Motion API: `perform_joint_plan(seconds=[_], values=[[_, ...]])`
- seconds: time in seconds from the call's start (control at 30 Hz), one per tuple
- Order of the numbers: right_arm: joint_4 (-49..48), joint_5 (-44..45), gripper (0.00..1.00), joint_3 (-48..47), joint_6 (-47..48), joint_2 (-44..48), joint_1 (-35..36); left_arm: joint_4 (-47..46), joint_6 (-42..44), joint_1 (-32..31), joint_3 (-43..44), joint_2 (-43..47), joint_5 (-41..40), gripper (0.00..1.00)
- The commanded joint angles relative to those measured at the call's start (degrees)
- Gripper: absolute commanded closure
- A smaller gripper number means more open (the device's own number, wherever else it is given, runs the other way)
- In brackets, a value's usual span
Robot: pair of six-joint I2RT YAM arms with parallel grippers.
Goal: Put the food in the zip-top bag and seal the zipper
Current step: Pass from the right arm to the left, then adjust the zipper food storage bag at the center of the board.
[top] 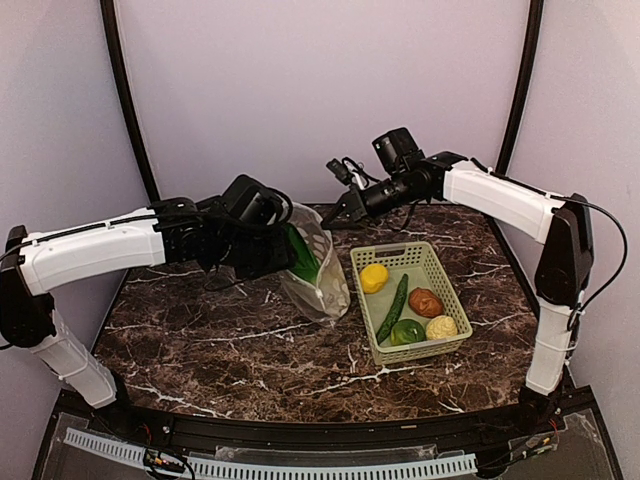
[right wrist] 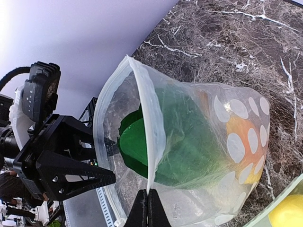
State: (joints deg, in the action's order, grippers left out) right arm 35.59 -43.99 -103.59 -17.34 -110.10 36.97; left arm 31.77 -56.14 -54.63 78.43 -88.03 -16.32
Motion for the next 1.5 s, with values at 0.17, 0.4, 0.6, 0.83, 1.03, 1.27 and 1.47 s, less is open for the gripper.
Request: perform_joint_plan(seconds=[0.17, 0.4, 0.6, 0.83, 1.03, 1.27, 1.47], values=[[-2.6, -1.8, 1.0, -2.5, -1.5, -1.7, -0.2, 5.8, -4.3, -1.6, 2.2, -0.5, 1.8, 0.6], [-3.2, -2.1, 1.0, -1.7, -1.6, -1.3, -0.2, 6.7, -5.4, -2.5, 1.2, 1.4, -2.8, 0.89], [-5.1, -7.3, 0.97, -1.4, -2.1, -1.2, -0.2, 7.6, -1.9, -1.9, 2.2, 1.5, -5.3, 0.99], [0.4, -10.3, 0.3, -4.4, 8.7, 3.6, -4.7, 15.7, 15.4, 4.1, 13.2, 2.9, 2.5, 0.99], [0.8, -12.8, 0.29, 3.1, 14.5, 7.8, -14.5, 15.9, 17.9, 5.2, 11.7, -0.1, 7.7, 0.99], [15.7, -13.2, 0.44, 9.3, 45.3, 8.4, -19.6, 13.9, 18.3, 5.3, 10.2, -1.4, 11.8, 0.99], [19.9, 1.6, 0.57, 15.1, 66.7, 11.3, -19.0, 12.1, 21.0, 5.2, 11.5, 0.2, 18.8, 0.99]])
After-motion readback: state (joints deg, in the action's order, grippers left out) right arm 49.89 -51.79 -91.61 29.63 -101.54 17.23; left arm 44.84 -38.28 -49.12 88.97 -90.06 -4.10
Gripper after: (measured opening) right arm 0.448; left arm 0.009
